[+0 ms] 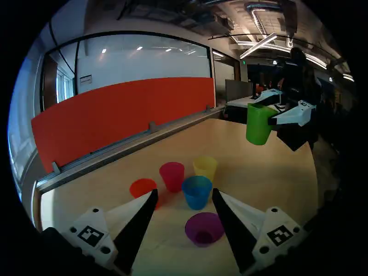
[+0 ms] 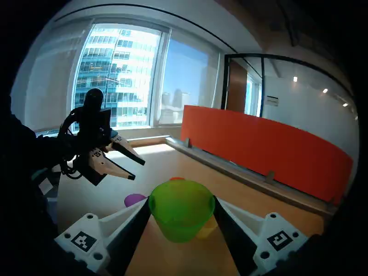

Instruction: Pour water

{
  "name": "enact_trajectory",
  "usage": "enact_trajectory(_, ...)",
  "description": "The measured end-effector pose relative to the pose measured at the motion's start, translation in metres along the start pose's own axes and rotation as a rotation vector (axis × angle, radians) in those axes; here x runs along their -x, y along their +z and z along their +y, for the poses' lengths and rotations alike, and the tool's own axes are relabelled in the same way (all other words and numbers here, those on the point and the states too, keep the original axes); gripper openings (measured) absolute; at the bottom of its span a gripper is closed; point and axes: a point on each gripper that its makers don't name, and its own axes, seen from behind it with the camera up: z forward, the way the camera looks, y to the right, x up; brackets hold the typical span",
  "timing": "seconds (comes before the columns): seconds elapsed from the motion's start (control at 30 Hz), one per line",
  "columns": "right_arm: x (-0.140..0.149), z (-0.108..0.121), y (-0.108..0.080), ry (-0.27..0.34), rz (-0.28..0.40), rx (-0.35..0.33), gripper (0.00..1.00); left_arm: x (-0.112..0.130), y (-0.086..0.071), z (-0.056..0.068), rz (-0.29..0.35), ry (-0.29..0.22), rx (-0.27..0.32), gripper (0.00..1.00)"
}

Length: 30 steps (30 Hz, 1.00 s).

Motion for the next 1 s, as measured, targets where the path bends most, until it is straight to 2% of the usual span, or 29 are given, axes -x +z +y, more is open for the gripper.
enact_trajectory(0.6, -0.022, 0.001, -0.007, -0.006, 0.081, -0.015, 0.94, 0.003, 0.01, 0.004, -0.021, 0.006, 0.012, 0.87)
enact_trajectory(1.0, -0.023, 0.002, -0.006, -0.001, 0.11, -0.024, 0.94, 0.004, 0.015, 0.006, -0.031, 0.004, 0.022, 0.87)
